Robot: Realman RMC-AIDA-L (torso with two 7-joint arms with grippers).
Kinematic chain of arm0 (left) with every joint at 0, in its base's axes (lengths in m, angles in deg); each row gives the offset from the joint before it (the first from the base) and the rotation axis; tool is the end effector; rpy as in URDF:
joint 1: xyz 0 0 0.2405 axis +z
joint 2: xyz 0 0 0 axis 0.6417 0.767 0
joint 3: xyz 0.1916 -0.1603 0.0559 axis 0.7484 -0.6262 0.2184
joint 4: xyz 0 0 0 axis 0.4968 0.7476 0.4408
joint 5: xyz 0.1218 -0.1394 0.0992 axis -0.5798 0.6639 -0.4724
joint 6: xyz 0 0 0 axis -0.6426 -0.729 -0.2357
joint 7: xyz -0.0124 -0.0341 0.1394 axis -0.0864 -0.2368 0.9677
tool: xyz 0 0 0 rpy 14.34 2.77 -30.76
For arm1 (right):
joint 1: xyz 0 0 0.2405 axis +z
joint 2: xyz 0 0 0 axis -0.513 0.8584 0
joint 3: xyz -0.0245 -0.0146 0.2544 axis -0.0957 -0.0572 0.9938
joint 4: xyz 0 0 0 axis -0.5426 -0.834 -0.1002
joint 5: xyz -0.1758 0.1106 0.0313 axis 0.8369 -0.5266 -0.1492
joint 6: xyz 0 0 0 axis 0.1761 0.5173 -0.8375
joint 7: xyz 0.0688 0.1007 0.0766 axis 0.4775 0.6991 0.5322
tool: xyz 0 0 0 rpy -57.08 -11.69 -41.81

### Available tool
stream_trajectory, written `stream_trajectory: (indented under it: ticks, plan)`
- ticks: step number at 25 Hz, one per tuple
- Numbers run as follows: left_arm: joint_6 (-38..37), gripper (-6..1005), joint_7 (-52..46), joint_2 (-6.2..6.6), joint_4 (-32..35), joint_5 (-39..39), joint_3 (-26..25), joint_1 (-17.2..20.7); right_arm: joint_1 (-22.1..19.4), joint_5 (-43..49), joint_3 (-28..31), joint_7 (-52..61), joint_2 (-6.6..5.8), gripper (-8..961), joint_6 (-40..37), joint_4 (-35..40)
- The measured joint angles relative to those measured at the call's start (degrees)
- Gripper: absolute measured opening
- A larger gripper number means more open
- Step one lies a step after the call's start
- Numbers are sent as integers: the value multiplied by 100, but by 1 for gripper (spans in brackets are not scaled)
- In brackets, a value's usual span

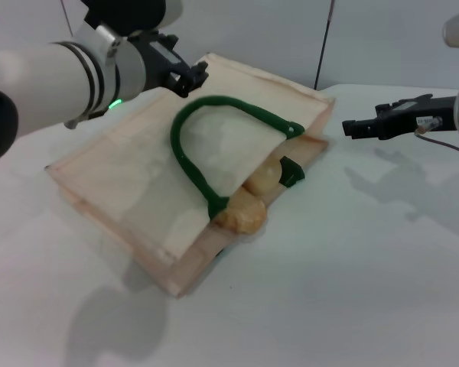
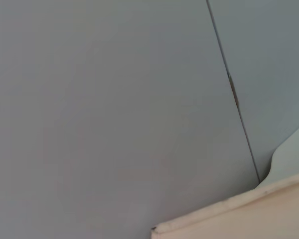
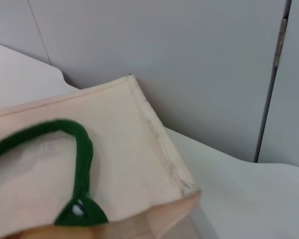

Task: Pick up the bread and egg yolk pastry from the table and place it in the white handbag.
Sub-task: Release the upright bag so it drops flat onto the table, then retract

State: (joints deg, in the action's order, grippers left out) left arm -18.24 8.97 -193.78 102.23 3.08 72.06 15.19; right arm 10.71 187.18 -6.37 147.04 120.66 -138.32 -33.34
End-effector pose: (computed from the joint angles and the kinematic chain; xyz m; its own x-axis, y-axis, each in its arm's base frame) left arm -0.1421 0.4036 0.0090 0.9501 0.2567 0.1774 0.2884 -0.5055 -0.8132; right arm 0.2124 0.4441 0.0020 0.7825 -0.5548 -0.2828 -0.6143 -0.6130 -0.4969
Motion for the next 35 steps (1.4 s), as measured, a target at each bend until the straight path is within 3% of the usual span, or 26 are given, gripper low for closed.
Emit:
stream_trajectory:
  ticks: [5,9,14,17,24,29,35]
  plan:
    - [-286,631,1,0,-264,141,9,-18,0,50,2,2,5,774,0,-20]
    - [-908,792,42,6,-415,182,100,185,-19,54,3,-40,32,773,16,-27]
    - [-1981,853,18,-16,-777,214,241,528,-327,-84,-42,-389,190,773,343,189]
    - [-2705,851,-5,-17,-1051,361,317,658,-698,-648,-202,-775,232,773,790,417]
    - [-3955,848,-42,-15,-1754,672,323,749,-1390,-2887,-737,-2445,237,772,1989,693]
    - [-4581,845,-57,-15,-1970,818,341,864,-1516,-3849,-1050,-3390,237,772,2768,619]
    - [-4685,843,-99,-13,-2008,883,339,929,-1592,-4940,-1182,-4395,237,771,3251,766]
